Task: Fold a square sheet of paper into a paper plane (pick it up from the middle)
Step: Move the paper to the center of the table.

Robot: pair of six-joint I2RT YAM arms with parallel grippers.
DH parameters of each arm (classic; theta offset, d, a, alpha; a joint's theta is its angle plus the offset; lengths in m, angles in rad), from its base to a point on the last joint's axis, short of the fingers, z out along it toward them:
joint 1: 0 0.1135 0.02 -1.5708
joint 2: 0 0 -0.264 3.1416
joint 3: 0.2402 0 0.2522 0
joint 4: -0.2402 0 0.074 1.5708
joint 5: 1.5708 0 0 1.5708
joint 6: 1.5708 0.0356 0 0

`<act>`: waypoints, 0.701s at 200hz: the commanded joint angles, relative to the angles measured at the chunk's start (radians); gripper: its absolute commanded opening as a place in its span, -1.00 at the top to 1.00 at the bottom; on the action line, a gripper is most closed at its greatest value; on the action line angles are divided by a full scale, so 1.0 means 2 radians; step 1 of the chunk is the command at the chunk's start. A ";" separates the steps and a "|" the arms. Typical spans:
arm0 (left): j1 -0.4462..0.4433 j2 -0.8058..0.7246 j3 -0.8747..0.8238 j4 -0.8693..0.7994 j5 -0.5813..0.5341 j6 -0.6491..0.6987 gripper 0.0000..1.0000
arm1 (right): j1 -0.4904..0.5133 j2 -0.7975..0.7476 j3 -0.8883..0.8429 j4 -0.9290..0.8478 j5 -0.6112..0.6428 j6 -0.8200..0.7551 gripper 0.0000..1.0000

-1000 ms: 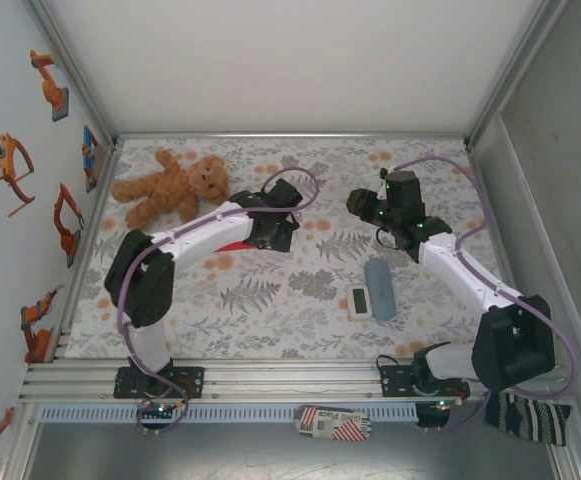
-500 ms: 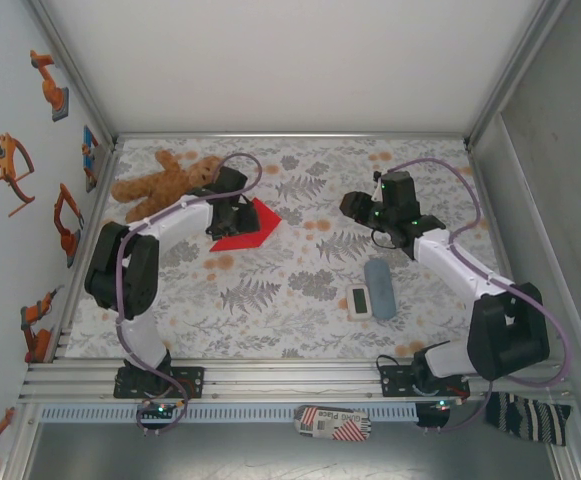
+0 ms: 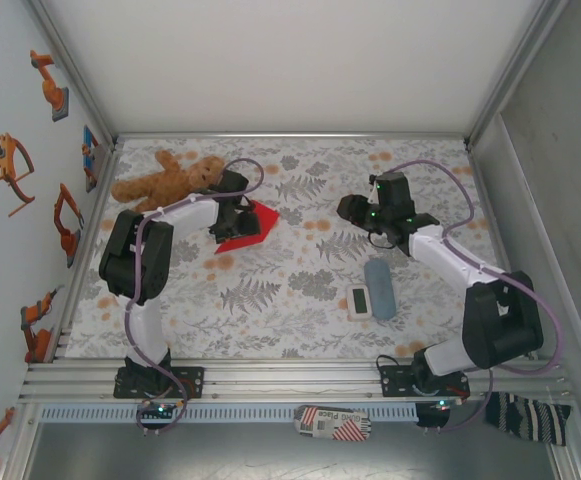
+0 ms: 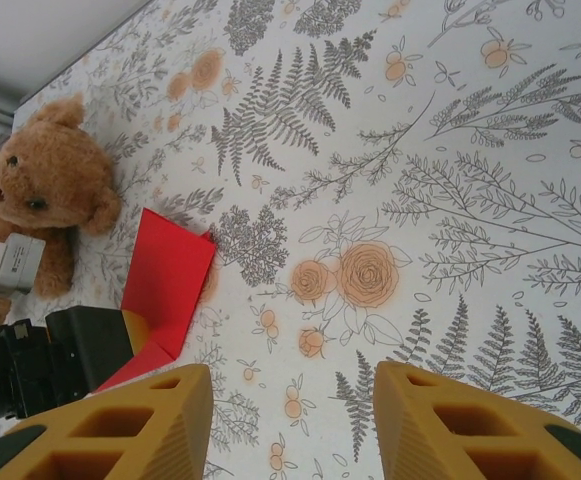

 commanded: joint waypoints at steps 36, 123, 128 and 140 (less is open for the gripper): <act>-0.025 0.017 -0.017 0.050 0.110 -0.056 -0.25 | 0.000 0.042 -0.019 0.056 -0.060 0.086 0.16; -0.081 0.000 -0.055 0.100 0.109 -0.186 0.28 | 0.051 0.121 -0.047 0.105 -0.098 0.160 0.27; -0.081 -0.001 -0.057 0.100 0.106 -0.189 0.32 | 0.053 0.125 -0.049 0.111 -0.101 0.165 0.28; -0.081 -0.001 -0.062 0.100 0.103 -0.195 0.39 | 0.058 0.133 -0.053 0.123 -0.106 0.177 0.29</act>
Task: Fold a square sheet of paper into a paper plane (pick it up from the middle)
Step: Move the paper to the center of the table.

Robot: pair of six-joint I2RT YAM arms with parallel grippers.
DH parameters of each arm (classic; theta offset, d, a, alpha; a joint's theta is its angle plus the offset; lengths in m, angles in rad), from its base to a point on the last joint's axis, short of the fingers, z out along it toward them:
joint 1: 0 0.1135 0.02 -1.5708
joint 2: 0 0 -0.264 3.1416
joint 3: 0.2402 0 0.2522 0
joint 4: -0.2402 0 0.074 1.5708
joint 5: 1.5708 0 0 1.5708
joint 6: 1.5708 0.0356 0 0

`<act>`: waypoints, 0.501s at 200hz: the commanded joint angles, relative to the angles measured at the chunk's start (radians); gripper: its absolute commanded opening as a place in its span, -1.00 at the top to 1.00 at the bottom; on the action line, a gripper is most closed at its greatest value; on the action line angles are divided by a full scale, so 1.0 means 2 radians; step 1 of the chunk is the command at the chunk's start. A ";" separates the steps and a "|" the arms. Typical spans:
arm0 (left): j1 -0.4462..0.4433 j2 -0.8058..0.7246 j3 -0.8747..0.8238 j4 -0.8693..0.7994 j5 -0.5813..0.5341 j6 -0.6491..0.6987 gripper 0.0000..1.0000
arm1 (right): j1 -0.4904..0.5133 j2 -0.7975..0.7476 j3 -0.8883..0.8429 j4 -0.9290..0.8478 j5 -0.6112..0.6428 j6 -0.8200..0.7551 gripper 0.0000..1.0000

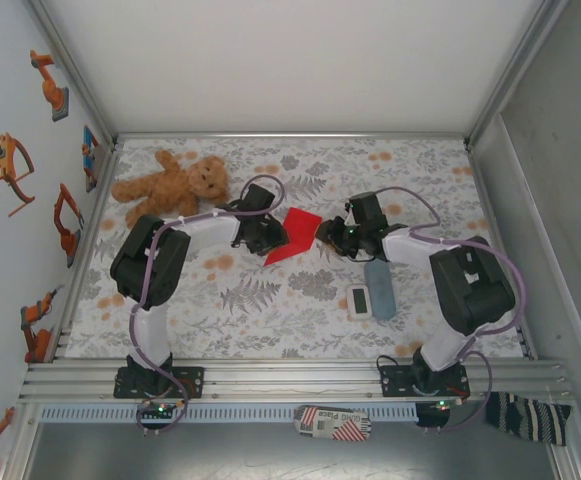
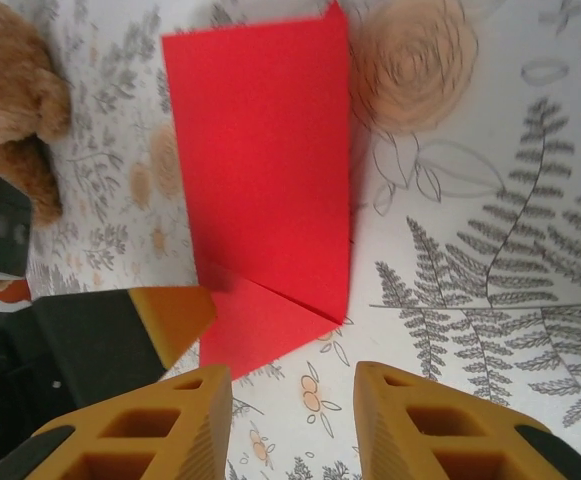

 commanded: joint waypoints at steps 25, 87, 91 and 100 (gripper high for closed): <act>0.000 0.002 -0.029 -0.005 -0.001 -0.045 0.47 | 0.018 0.017 -0.023 0.056 -0.015 0.055 0.30; 0.000 0.001 -0.038 0.004 0.001 -0.056 0.56 | 0.030 0.035 -0.030 0.082 -0.015 0.080 0.27; 0.000 0.001 -0.039 0.004 0.001 -0.057 0.57 | 0.030 0.038 -0.031 0.085 -0.016 0.082 0.27; 0.001 0.001 -0.039 0.004 0.001 -0.058 0.58 | 0.031 0.040 -0.032 0.091 -0.016 0.086 0.26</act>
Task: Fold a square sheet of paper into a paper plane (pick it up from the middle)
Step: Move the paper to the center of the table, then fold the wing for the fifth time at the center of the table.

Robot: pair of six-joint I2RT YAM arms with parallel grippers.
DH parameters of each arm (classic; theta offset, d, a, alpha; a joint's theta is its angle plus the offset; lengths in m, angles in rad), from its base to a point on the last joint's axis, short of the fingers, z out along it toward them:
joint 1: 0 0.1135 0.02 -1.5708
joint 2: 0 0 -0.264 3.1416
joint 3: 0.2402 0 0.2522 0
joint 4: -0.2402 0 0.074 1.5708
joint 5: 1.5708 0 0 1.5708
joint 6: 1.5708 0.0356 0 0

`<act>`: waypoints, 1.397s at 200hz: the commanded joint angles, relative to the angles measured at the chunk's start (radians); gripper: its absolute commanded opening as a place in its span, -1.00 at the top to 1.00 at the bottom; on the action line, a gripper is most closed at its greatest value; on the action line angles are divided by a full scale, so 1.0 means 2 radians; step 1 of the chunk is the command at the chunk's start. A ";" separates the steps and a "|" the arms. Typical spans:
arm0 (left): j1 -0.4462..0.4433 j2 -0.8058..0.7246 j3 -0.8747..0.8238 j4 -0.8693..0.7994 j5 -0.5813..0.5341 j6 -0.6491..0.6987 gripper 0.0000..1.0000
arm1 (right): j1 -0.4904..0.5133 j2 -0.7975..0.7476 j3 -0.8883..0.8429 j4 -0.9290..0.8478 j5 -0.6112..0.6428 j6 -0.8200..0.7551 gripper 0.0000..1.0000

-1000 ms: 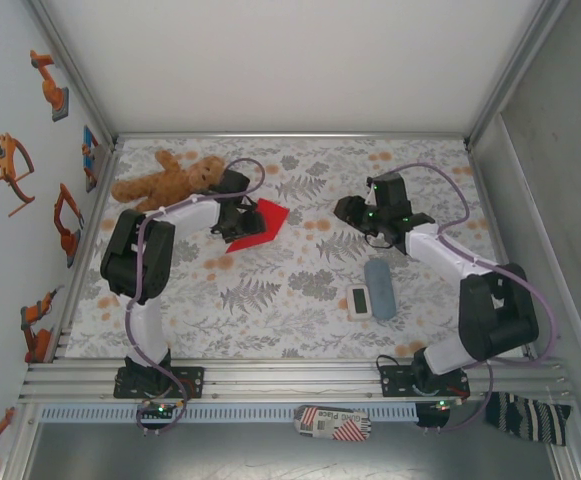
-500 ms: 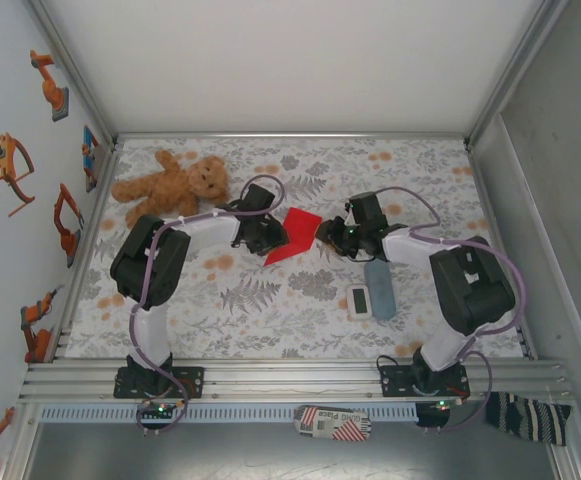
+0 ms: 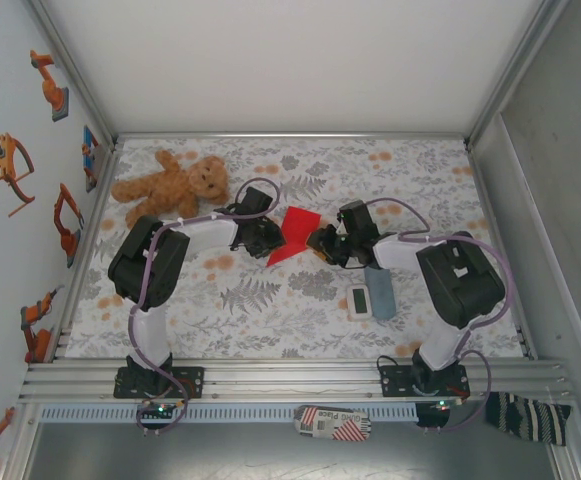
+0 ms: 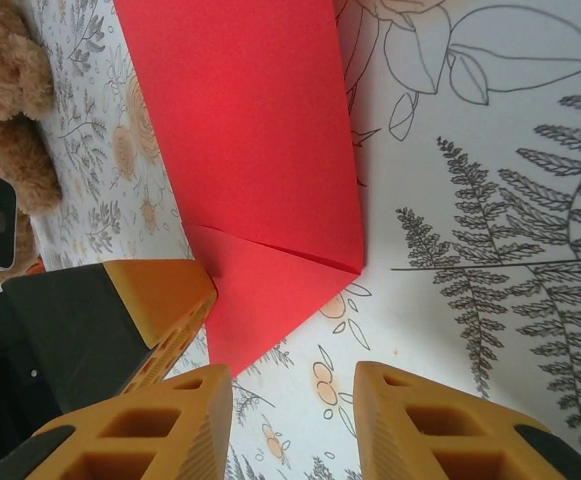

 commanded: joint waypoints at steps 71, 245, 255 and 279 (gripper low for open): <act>0.003 0.007 -0.025 -0.015 0.006 -0.031 0.65 | 0.007 0.036 0.004 0.037 -0.002 0.030 0.26; 0.042 0.007 -0.075 0.064 0.087 -0.075 0.63 | 0.007 0.077 0.078 -0.026 0.025 -0.002 0.29; 0.042 0.007 -0.076 0.065 0.088 -0.075 0.63 | 0.007 0.078 0.076 -0.012 0.018 0.001 0.32; 0.043 0.007 -0.076 0.068 0.092 -0.077 0.62 | 0.007 0.080 0.071 0.021 0.001 0.003 0.40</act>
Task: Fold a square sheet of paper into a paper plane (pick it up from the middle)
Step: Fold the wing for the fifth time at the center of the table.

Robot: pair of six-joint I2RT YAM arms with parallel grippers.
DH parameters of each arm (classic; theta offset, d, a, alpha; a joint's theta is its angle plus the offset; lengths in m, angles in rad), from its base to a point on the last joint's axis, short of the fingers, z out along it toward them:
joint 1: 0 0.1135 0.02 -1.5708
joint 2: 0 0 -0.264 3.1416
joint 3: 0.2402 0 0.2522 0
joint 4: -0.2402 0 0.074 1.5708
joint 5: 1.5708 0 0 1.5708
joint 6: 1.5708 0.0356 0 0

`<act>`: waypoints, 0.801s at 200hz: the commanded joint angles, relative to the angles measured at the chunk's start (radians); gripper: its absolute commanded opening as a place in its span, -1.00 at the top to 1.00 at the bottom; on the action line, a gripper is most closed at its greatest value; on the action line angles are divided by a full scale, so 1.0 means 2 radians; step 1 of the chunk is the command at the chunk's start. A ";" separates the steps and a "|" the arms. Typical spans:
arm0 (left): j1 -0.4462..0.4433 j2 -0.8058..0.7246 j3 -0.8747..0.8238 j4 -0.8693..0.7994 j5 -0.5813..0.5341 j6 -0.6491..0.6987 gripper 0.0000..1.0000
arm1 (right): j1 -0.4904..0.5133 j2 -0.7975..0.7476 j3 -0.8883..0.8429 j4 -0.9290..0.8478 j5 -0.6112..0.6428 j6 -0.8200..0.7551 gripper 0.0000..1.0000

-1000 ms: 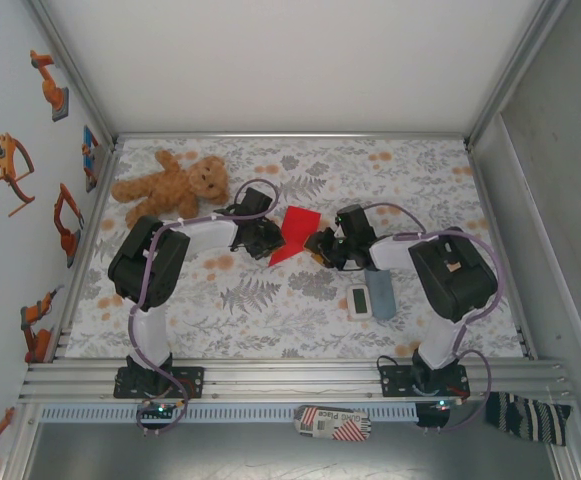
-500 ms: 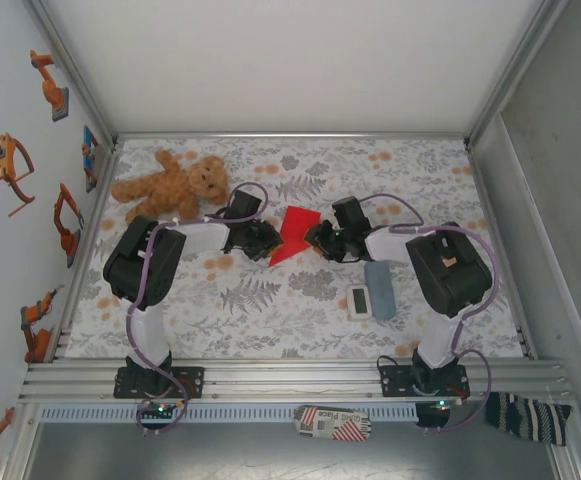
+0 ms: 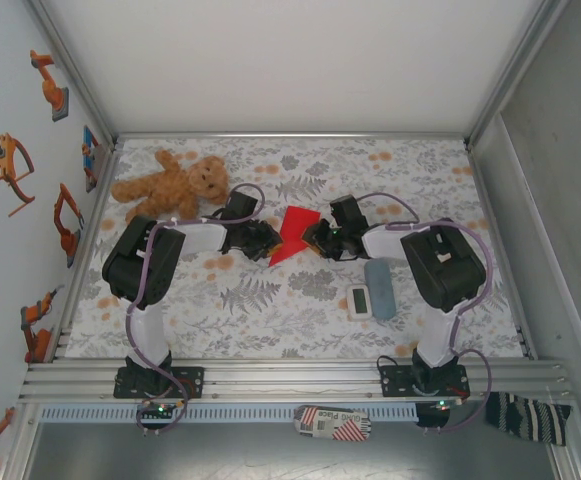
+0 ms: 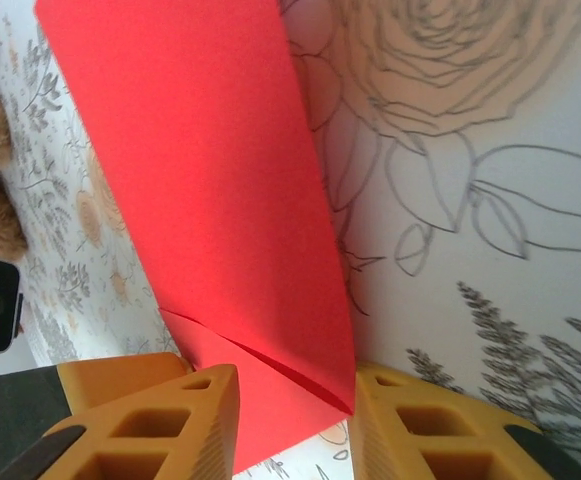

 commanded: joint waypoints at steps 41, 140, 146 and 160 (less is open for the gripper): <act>0.008 0.008 -0.016 -0.031 -0.003 -0.008 0.59 | 0.002 0.006 -0.012 0.069 -0.031 0.011 0.49; 0.010 -0.048 -0.016 -0.007 -0.011 0.027 0.33 | 0.002 -0.017 -0.026 0.080 -0.005 0.019 0.99; 0.009 -0.056 -0.015 -0.010 -0.018 0.040 0.31 | 0.002 -0.024 -0.027 0.075 -0.002 0.016 0.99; 0.002 -0.074 -0.011 -0.023 -0.038 0.080 0.23 | 0.001 -0.038 -0.026 0.061 0.006 0.009 1.00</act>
